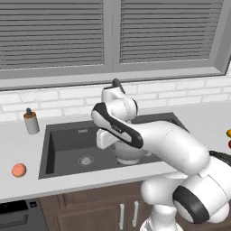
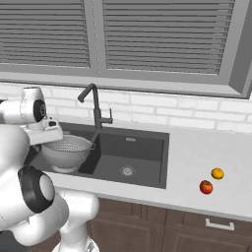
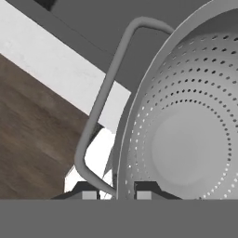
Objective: Put the colander in the sink, put the tangerine, peach, apple in the colander, and turn on the sink faucet and pour water over the colander.
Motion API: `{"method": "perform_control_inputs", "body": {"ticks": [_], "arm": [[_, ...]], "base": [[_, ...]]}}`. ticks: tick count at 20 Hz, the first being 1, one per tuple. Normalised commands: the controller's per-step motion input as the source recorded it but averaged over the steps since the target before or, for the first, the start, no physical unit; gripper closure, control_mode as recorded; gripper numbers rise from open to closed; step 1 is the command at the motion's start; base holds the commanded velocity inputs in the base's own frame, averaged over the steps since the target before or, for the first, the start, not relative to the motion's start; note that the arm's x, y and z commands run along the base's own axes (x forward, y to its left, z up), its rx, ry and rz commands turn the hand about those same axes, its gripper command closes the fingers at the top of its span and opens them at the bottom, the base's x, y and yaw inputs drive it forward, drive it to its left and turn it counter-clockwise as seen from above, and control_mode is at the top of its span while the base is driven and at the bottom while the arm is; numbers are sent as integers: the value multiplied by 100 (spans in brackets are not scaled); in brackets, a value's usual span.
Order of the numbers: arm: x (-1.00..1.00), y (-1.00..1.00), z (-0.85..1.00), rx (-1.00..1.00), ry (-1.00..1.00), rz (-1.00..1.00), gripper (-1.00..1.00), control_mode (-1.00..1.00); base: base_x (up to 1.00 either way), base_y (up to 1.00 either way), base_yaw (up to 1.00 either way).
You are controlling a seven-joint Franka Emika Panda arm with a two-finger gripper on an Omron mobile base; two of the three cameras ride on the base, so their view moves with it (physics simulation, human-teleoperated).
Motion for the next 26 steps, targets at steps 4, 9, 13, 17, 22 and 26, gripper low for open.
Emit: {"method": "perform_control_inputs", "body": {"ticks": [4, 9, 13, 17, 22, 26], "arm": [[17, 51, -3, 0, -15, 13, 100, -100], [47, 28, 0, 0, 0, 8, 100, -100], [57, 26, -15, 0, 0, 6, 100, -100], [36, 46, -47, -2, 0, 4, 100, -100], [16, 35, -56, -3, 0, 7, 100, -100], [13, 20, -46, -2, 0, 12, 100, -100]], "base": [[0, 0, 0], [0, 0, 0], [0, 0, 0], [0, 0, 0], [0, 0, 0], [0, 0, 0]]}}
